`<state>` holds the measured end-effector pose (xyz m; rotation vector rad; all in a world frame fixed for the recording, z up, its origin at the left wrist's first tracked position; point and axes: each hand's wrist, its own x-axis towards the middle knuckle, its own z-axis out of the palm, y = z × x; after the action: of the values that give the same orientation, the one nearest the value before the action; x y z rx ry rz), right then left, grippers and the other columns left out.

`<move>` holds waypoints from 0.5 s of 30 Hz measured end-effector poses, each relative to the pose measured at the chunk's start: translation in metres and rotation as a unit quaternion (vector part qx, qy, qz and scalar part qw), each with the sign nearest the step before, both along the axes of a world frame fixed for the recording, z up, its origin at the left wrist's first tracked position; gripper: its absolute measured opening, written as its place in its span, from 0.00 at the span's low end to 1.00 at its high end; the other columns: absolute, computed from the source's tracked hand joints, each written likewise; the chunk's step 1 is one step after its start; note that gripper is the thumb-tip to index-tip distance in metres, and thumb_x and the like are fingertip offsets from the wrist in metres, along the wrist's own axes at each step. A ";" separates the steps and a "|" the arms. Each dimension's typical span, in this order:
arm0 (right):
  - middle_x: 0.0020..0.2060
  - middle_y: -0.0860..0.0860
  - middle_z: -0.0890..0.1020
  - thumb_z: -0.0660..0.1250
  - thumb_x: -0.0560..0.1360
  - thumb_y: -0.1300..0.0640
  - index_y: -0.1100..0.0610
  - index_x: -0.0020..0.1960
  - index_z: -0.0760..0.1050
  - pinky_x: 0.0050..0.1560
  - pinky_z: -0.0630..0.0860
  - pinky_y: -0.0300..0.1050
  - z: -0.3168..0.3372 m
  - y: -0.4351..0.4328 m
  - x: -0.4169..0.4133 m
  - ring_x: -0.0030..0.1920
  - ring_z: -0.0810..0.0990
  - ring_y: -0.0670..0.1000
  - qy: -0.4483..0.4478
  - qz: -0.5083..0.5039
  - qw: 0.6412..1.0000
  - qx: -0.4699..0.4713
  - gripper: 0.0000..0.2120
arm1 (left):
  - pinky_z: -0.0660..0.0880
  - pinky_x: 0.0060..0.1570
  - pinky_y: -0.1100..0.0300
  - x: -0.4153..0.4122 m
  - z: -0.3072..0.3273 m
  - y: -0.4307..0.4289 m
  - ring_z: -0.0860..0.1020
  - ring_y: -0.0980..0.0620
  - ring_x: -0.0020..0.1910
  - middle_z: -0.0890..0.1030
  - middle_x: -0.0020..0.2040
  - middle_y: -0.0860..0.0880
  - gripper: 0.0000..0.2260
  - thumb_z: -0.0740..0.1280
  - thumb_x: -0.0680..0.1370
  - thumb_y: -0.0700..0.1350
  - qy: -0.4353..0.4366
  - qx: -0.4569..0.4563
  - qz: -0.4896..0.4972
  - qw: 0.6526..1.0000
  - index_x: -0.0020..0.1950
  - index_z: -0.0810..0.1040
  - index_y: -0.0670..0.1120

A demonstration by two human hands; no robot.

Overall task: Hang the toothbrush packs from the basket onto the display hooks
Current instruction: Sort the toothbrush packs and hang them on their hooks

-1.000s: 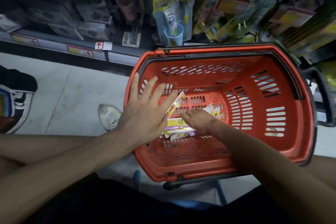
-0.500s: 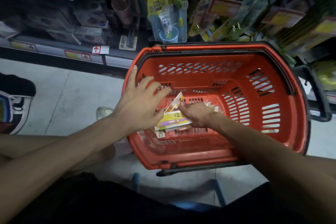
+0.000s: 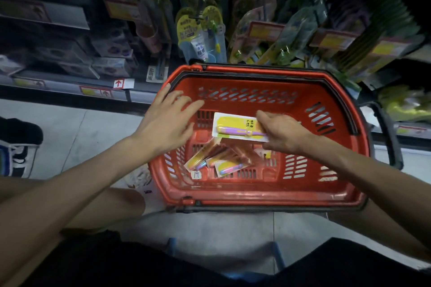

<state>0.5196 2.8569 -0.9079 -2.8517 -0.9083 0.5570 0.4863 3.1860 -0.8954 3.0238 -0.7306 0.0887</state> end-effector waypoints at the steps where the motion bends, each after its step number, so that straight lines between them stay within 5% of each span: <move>1: 0.45 0.48 0.69 0.77 0.69 0.51 0.54 0.52 0.61 0.41 0.62 0.46 0.009 -0.002 0.000 0.47 0.79 0.61 -0.008 0.002 1.000 0.003 0.25 | 0.58 0.79 0.38 0.004 0.000 0.001 0.74 0.37 0.70 0.81 0.64 0.43 0.27 0.67 0.78 0.52 -0.005 0.003 -0.005 1.000 0.77 0.71 0.48; 7: 0.43 0.47 0.69 0.76 0.68 0.53 0.52 0.50 0.58 0.38 0.59 0.45 0.048 -0.009 -0.007 0.41 0.75 0.57 -0.022 -0.009 0.999 0.028 0.26 | 0.60 0.79 0.42 0.019 0.011 -0.006 0.73 0.41 0.71 0.79 0.66 0.44 0.30 0.62 0.77 0.56 0.008 -0.002 -0.019 1.000 0.78 0.69 0.48; 10: 0.38 0.46 0.71 0.77 0.68 0.50 0.52 0.49 0.59 0.37 0.61 0.47 0.059 -0.011 -0.007 0.39 0.74 0.57 -0.018 -0.051 0.997 0.049 0.26 | 0.63 0.78 0.47 0.018 0.033 -0.031 0.72 0.46 0.73 0.76 0.72 0.47 0.35 0.59 0.73 0.59 0.117 -0.102 0.002 0.988 0.80 0.67 0.49; 15: 0.36 0.46 0.75 0.78 0.68 0.50 0.52 0.50 0.60 0.35 0.62 0.49 0.079 -0.015 -0.007 0.37 0.74 0.57 -0.001 -0.110 0.989 0.098 0.26 | 0.74 0.66 0.65 0.016 0.040 -0.082 0.77 0.68 0.63 0.81 0.66 0.56 0.29 0.73 0.70 0.47 0.323 -0.425 0.046 0.845 0.72 0.75 0.51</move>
<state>0.5125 2.8417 -0.8285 -2.7248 -0.5997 0.4162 0.5023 3.1036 -0.8551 2.0177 -0.3307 -0.4572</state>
